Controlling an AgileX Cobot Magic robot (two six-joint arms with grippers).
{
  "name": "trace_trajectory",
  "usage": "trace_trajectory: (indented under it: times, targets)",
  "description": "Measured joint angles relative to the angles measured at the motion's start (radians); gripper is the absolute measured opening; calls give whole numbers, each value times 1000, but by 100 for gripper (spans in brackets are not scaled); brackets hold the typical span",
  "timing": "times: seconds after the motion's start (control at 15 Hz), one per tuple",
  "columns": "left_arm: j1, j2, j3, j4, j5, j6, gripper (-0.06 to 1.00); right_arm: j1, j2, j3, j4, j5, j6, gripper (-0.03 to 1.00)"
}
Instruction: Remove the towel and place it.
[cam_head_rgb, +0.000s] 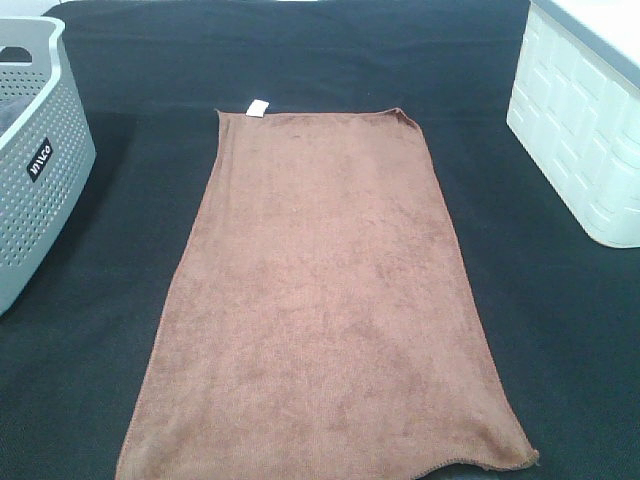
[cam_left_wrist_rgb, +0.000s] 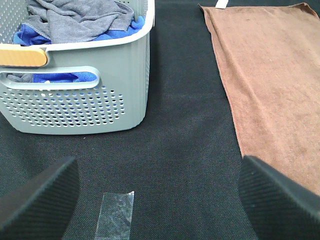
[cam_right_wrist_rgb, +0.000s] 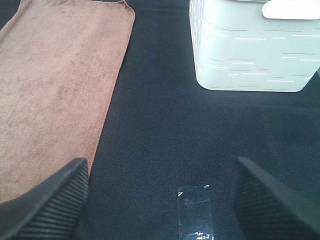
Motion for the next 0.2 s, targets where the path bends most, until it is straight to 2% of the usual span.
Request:
trace_trajectory:
  times: [0.2]
  targets:
    - [0, 0, 0, 0, 0, 0, 81, 0, 0, 0, 0, 0, 0, 72]
